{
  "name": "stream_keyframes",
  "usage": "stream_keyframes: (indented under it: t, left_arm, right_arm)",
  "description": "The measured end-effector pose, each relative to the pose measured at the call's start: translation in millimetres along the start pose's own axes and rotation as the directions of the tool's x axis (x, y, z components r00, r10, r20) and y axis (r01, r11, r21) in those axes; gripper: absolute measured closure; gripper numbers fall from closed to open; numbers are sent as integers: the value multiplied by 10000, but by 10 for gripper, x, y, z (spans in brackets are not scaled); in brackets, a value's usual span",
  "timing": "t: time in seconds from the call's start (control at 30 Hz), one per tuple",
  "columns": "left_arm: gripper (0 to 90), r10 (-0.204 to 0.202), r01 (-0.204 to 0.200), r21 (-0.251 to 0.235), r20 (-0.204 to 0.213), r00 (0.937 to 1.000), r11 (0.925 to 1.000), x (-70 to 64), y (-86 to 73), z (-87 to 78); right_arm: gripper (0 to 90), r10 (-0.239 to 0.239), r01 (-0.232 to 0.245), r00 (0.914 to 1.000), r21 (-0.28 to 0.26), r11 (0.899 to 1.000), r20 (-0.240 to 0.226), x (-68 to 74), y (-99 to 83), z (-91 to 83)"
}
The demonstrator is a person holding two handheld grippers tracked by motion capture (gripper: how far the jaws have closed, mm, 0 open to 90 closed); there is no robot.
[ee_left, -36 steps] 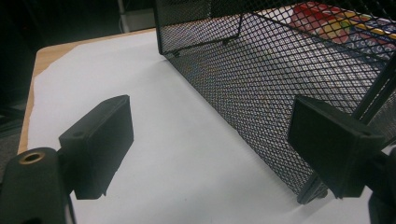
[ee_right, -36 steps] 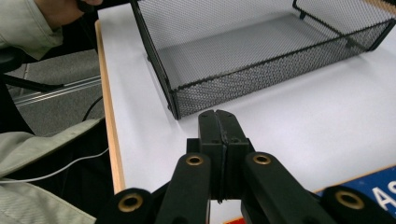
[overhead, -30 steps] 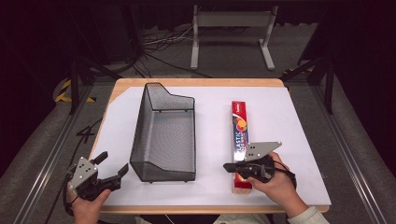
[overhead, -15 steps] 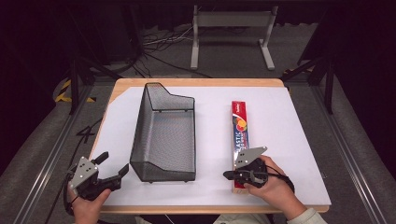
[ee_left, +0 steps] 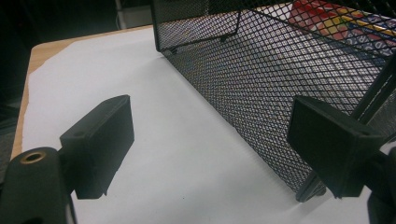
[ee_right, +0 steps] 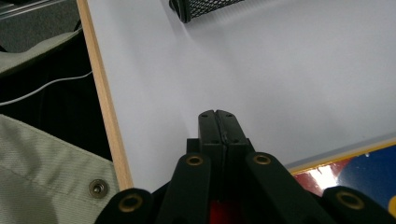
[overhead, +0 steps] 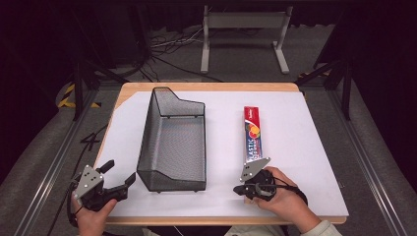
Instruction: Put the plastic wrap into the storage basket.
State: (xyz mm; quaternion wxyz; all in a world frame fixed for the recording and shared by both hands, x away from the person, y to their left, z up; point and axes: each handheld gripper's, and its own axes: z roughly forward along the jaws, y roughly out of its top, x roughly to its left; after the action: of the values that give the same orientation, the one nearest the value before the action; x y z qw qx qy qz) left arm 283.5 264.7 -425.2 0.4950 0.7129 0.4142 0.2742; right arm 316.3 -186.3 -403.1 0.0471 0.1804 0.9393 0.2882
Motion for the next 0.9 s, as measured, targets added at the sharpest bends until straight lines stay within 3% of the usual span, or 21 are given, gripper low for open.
stream_keyframes:
  t: [0.33, 0.57, 0.9]
  left_arm:
    - [154, -4, 4, -21, -39, 10000, 10000, 7, -2, -18]
    - [154, -14, 14, -34, -24, 10000, 10000, 4, 6, -10]
    - [154, 17, -17, -57, 59, 10000, 10000, -2, 21, 23]
  right_arm:
    - [900, -107, 98, 9998, 560, 9984, 169, 26, 35, 21]
    - [900, 171, -182, 9998, 808, 9966, 138, 7, -16, -33]
    - [900, 962, -1039, 9933, 1308, 9860, 639, -89, -232, -224]
